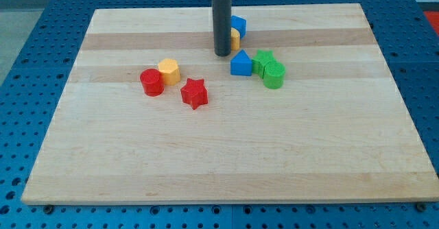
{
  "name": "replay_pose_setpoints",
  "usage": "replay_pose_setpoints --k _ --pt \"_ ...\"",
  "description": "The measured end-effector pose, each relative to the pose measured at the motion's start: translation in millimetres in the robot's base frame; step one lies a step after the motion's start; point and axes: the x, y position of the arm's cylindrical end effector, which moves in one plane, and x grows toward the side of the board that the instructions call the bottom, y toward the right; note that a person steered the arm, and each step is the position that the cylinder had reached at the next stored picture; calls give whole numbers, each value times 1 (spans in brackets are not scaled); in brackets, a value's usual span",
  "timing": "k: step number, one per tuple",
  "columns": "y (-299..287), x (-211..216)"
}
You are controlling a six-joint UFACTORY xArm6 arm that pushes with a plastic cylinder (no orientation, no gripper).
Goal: Push blue cube along with yellow heart to the center
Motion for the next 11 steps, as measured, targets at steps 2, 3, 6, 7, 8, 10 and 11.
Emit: replay_pose_setpoints --k 2,3,6,7,8,10,11 --pt "-66 -23" --pt "-66 -57" --pt "-3 -113" --pt "31 -113" --pt "42 -113" --pt "42 -93" --pt "42 -84"
